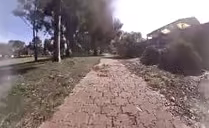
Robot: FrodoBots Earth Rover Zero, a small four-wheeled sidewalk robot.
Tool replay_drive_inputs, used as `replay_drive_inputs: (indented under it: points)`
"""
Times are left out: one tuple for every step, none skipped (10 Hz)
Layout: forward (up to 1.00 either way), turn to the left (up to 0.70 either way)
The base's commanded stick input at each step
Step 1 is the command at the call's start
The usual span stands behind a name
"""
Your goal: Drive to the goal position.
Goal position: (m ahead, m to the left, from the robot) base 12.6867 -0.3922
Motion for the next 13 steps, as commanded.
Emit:
replay_drive_inputs:
  points:
    - [0.70,0.00]
    - [0.70,0.00]
    - [0.70,0.00]
    - [0.70,0.00]
    - [0.70,0.00]
    - [0.70,0.00]
    - [0.70,0.00]
    - [0.70,0.00]
    - [0.70,0.00]
    - [0.70,0.00]
    - [0.70,0.00]
    - [0.70,0.00]
    - [0.70,0.00]
